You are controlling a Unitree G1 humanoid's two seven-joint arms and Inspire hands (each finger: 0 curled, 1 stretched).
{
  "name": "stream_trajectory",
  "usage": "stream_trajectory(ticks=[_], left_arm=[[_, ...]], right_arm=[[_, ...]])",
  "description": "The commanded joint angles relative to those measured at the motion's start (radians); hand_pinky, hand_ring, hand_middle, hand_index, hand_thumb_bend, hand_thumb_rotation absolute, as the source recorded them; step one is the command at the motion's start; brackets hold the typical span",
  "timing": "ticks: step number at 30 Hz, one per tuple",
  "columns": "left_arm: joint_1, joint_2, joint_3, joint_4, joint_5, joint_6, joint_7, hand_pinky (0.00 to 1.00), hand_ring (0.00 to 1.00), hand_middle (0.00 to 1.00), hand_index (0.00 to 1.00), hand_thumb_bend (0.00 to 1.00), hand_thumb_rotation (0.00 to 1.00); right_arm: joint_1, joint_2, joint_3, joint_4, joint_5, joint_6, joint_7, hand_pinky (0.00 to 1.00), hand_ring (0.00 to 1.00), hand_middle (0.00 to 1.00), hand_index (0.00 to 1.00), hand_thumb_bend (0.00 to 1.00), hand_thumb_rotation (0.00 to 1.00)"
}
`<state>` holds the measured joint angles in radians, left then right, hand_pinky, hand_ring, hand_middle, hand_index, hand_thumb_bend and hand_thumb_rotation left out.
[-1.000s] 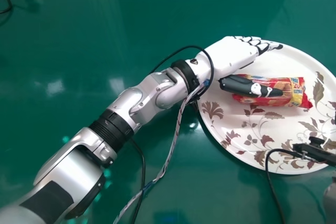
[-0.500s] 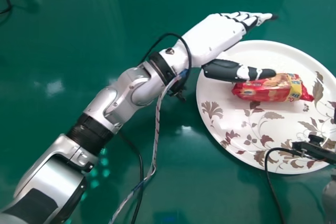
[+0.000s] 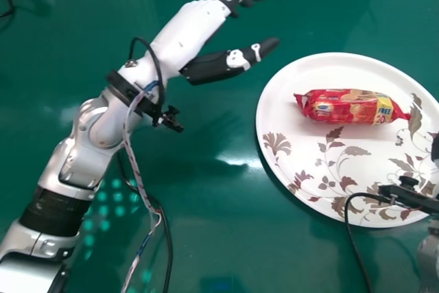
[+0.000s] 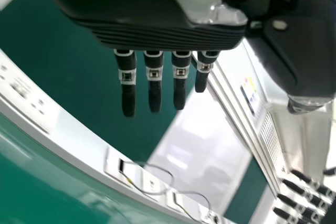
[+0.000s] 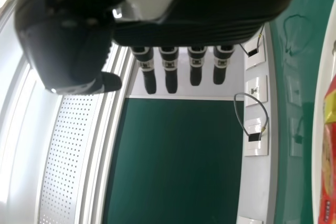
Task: Pick up biscuit and place it in the plate
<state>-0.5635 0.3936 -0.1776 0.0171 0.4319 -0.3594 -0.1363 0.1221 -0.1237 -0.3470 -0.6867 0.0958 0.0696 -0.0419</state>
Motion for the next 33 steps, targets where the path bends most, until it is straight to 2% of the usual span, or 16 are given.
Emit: stream_trajectory(ticks=[1, 3, 5, 7, 10, 14, 16, 19, 25, 30, 33], left_arm=[[0.067, 0.022, 0.053, -0.053, -0.03, -0.002, 0.009, 0.73, 0.83, 0.89, 1.0, 0.77, 0.85], [0.118, 0.036, 0.094, -0.088, -0.032, 0.003, 0.022, 0.72, 0.82, 0.87, 0.99, 0.77, 0.84], [0.179, 0.046, 0.137, -0.123, -0.067, 0.002, 0.017, 0.7, 0.83, 0.88, 0.98, 0.74, 0.82], [0.237, 0.053, 0.176, -0.127, -0.117, -0.038, 0.022, 0.68, 0.83, 0.9, 0.98, 0.7, 0.79], [0.313, 0.067, 0.224, -0.12, -0.189, -0.09, 0.008, 0.76, 0.89, 0.95, 0.99, 0.66, 0.79], [0.423, 0.065, 0.285, -0.131, -0.238, -0.116, 0.014, 0.8, 0.9, 0.93, 1.0, 0.69, 0.77], [0.475, 0.058, 0.312, -0.147, -0.235, -0.109, 0.026, 0.77, 0.89, 0.91, 1.0, 0.73, 0.79], [0.538, 0.043, 0.34, -0.161, -0.236, -0.118, 0.041, 0.73, 0.87, 0.91, 1.0, 0.72, 0.78], [0.606, 0.009, 0.36, -0.139, -0.26, -0.158, 0.066, 0.78, 0.89, 0.91, 1.0, 0.66, 0.72], [0.619, -0.025, 0.352, -0.115, -0.244, -0.164, 0.094, 0.85, 0.9, 0.9, 1.0, 0.67, 0.73], [0.617, -0.05, 0.341, -0.095, -0.232, -0.173, 0.115, 0.85, 0.9, 0.89, 0.99, 0.65, 0.74]], right_arm=[[0.012, 0.009, 0.0, 0.002, 0.005, -0.019, 0.0, 0.97, 0.95, 0.97, 0.97, 0.26, 0.43], [0.015, 0.01, 0.003, 0.003, 0.001, -0.022, 0.0, 0.96, 0.95, 0.96, 0.97, 0.26, 0.43], [0.018, 0.011, 0.002, 0.005, 0.001, -0.025, 0.002, 0.96, 0.95, 0.97, 0.97, 0.26, 0.43], [0.021, 0.014, 0.001, 0.008, 0.009, -0.026, 0.003, 0.96, 0.96, 0.97, 0.97, 0.27, 0.44], [0.025, 0.02, 0.0, 0.013, 0.016, -0.033, 0.002, 0.96, 0.95, 0.97, 0.97, 0.28, 0.43], [0.029, 0.022, -0.004, 0.021, 0.025, -0.043, 0.005, 0.95, 0.95, 0.97, 0.97, 0.28, 0.42], [0.031, 0.018, -0.008, 0.029, 0.03, -0.054, 0.012, 0.96, 0.96, 0.97, 0.97, 0.28, 0.41], [0.032, 0.015, -0.013, 0.038, 0.034, -0.063, 0.016, 0.94, 0.95, 0.96, 0.96, 0.3, 0.41], [0.026, 0.017, -0.016, 0.047, 0.04, -0.063, 0.018, 0.93, 0.95, 0.96, 0.96, 0.31, 0.41], [0.02, 0.016, -0.02, 0.059, 0.043, -0.066, 0.015, 0.88, 0.92, 0.94, 0.93, 0.34, 0.39], [0.01, 0.013, -0.026, 0.078, 0.049, -0.071, 0.015, 0.89, 0.93, 0.94, 0.92, 0.35, 0.39]])
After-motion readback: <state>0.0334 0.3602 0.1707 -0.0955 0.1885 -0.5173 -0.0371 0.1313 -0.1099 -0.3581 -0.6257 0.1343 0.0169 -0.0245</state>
